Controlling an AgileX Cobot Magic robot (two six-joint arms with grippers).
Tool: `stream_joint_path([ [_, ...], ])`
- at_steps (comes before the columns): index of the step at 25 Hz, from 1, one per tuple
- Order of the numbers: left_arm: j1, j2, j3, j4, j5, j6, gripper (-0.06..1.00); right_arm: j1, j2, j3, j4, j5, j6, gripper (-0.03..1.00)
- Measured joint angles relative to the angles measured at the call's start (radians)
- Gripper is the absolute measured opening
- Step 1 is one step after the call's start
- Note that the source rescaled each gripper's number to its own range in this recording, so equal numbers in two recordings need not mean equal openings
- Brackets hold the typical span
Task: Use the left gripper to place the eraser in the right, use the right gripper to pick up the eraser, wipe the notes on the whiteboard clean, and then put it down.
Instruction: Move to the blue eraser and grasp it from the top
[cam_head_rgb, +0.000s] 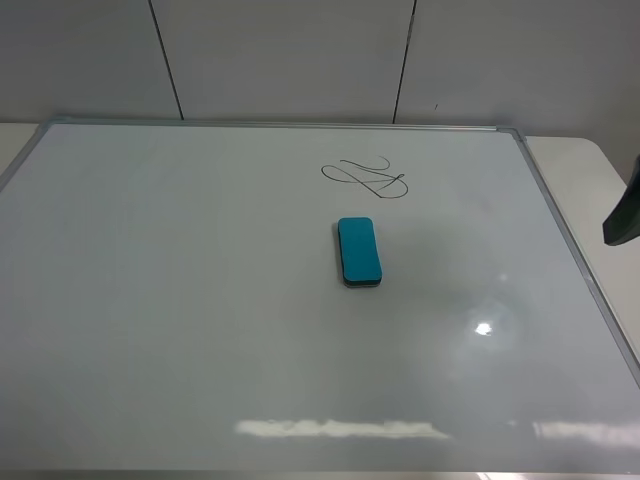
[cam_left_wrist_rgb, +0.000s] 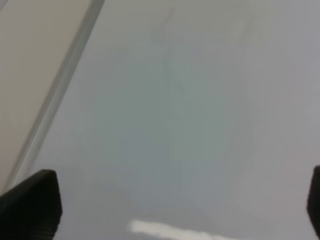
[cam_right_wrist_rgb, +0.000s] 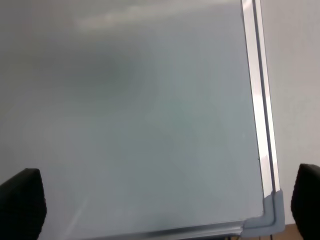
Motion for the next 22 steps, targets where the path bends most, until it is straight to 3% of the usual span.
stream_joint_path([
  [8,0.0,0.0,0.0,0.0,0.0,0.0,1.0,0.218,0.216,-0.137,-0.107,-0.001,0.187,0.97],
  [16,0.0,0.0,0.0,0.0,0.0,0.0,1.0,0.399,0.516,-0.367,-0.16,-0.011,0.265,0.97],
  [22,0.0,0.0,0.0,0.0,0.0,0.0,1.0,0.514,0.687,-0.462,-0.167,-0.1,0.322,0.97],
])
